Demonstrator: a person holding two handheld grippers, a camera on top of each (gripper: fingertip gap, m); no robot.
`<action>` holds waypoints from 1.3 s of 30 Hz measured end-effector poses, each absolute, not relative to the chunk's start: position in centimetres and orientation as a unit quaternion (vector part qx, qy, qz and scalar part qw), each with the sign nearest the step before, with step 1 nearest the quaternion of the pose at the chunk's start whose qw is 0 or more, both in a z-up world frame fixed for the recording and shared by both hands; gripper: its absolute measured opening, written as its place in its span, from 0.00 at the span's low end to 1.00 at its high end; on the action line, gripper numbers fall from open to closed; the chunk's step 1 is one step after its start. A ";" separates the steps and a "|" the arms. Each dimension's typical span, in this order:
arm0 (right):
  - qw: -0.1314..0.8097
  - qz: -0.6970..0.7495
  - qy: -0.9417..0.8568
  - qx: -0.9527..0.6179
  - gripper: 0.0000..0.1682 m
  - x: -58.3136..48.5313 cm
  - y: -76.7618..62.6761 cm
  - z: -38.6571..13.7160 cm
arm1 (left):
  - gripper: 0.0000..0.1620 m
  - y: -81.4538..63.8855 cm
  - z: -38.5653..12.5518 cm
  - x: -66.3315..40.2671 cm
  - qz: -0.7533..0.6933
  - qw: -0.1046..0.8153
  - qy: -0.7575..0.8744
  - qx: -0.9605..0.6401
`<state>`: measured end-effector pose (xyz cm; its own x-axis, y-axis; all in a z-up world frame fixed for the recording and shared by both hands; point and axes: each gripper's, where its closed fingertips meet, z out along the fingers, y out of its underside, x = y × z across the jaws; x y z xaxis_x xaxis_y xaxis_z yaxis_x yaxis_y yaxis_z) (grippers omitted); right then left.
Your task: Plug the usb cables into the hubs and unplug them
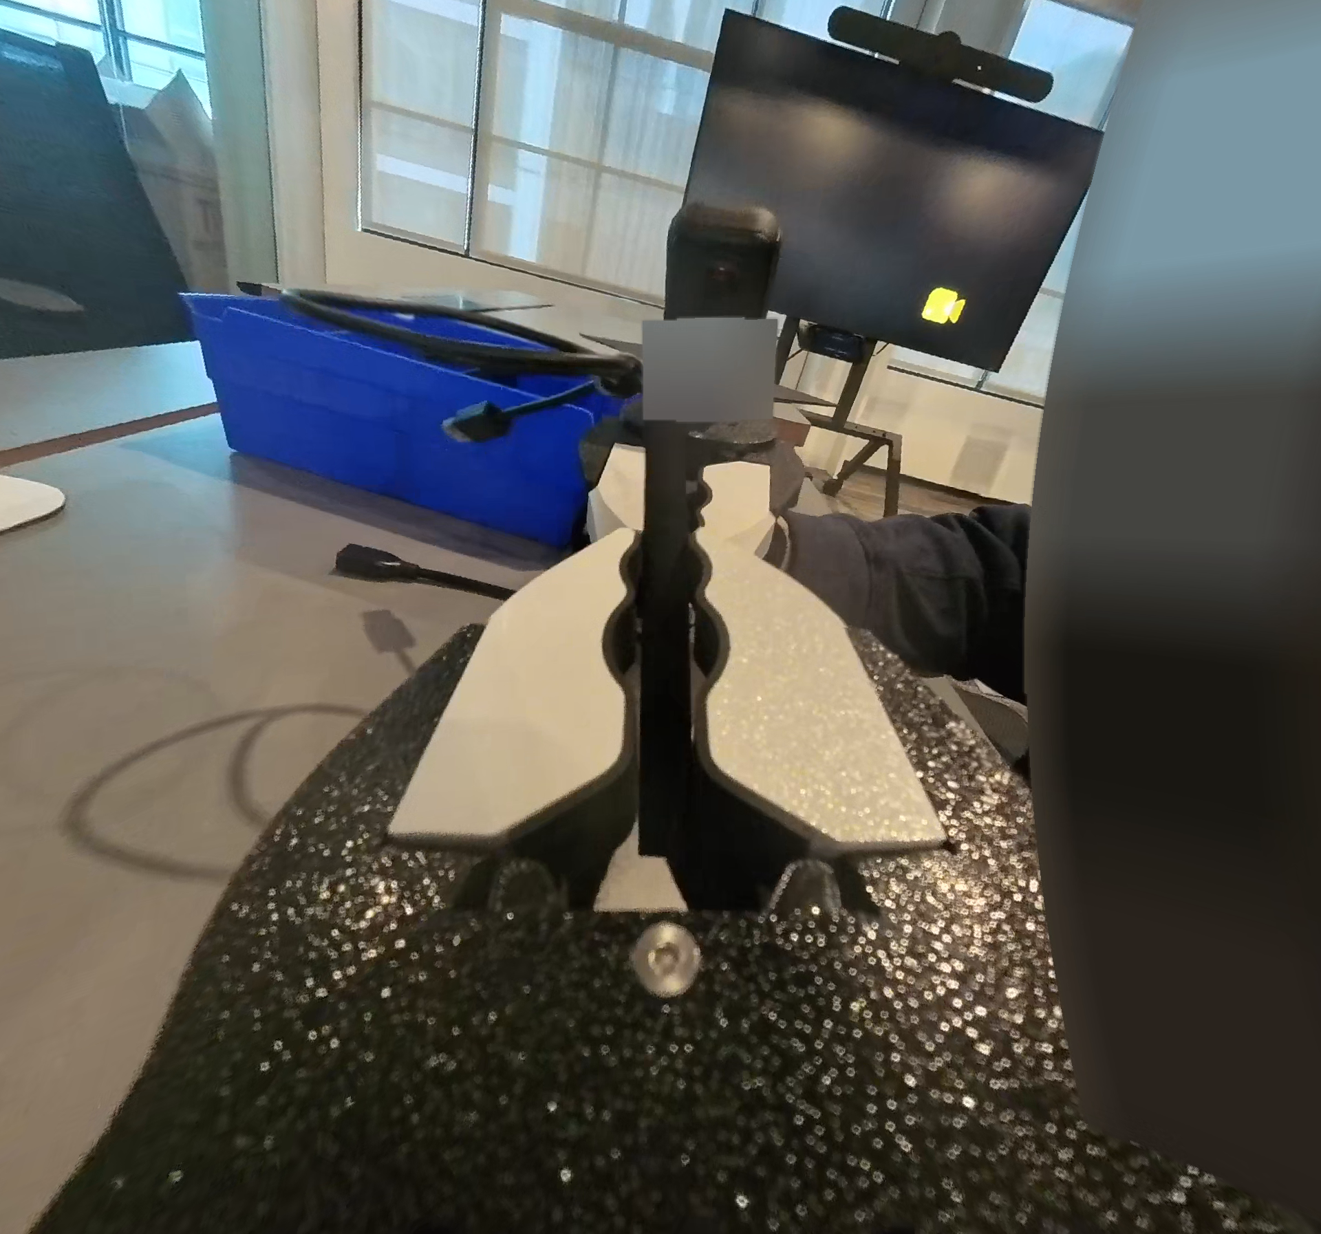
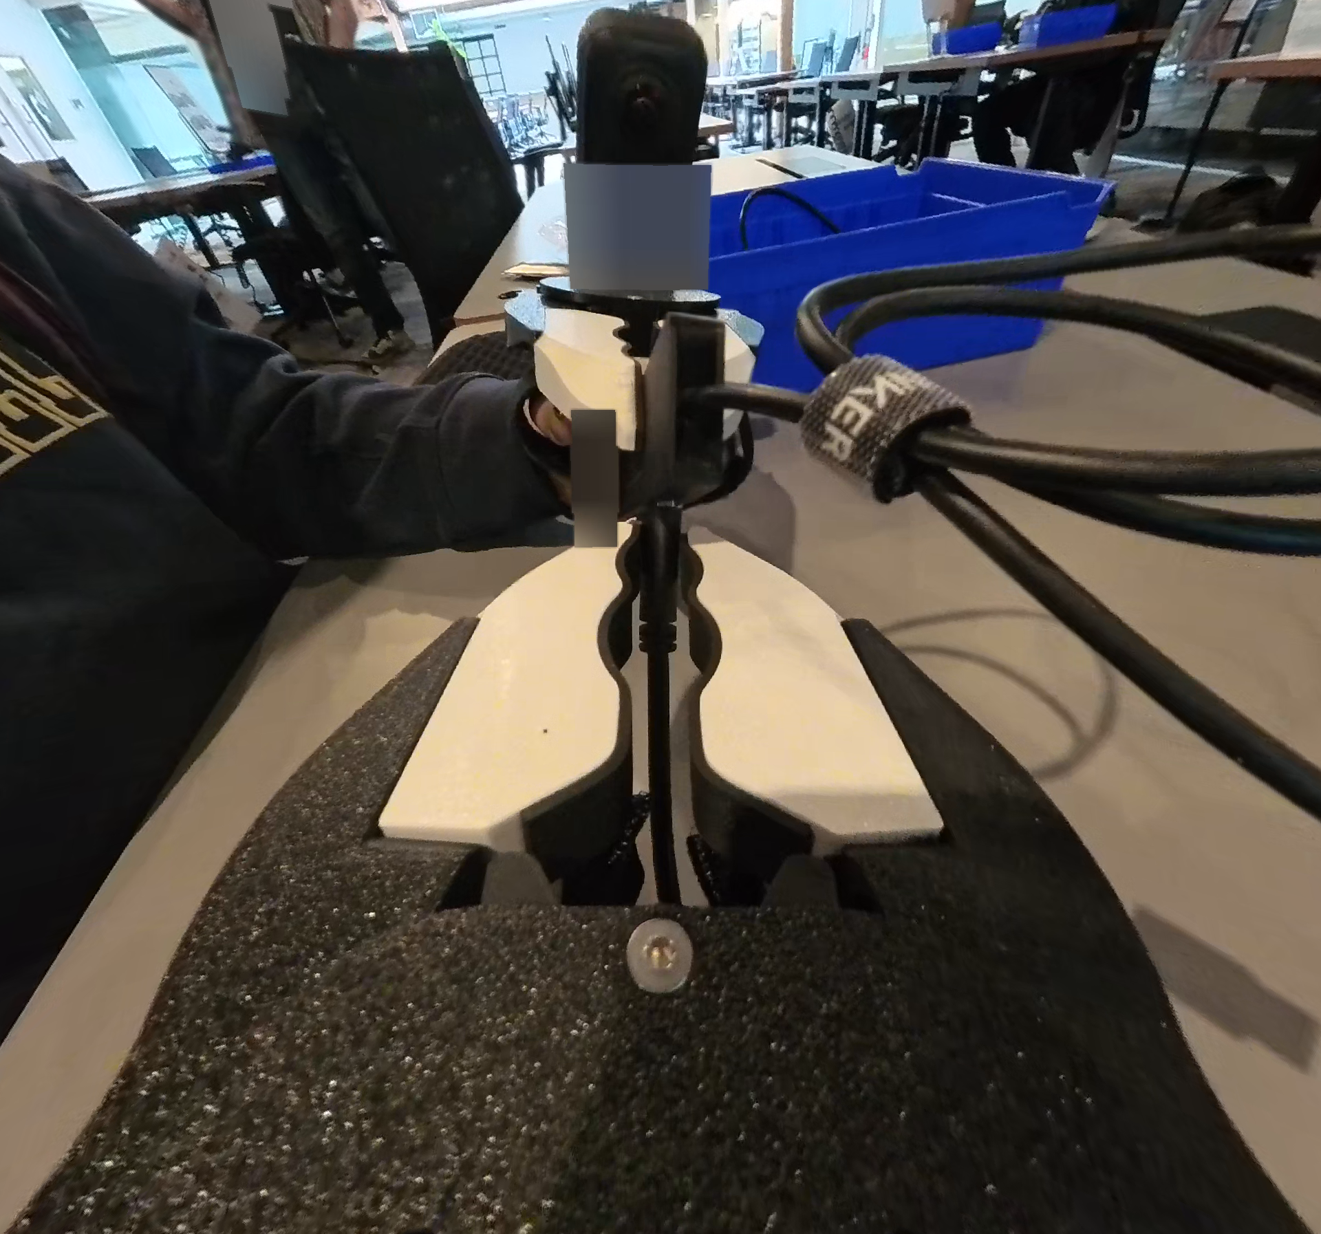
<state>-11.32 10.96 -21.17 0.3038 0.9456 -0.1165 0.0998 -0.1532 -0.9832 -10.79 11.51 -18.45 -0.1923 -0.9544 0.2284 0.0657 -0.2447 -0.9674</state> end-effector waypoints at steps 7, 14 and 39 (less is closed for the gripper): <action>0.500 0.446 -0.396 -0.628 0.10 -11.0 11.0 -20.7 | 0.06 12.0 -17.9 -11.2 -0.645 0.411 0.431 -0.479; 0.485 0.450 -0.408 -0.629 0.07 -11.5 10.6 -21.1 | 0.07 11.5 -18.1 -10.9 -0.640 0.411 0.442 -0.475; 0.499 0.409 -0.420 -0.638 0.06 -11.9 11.1 -21.3 | 0.24 11.3 -19.3 -10.1 -0.641 0.370 0.441 -0.508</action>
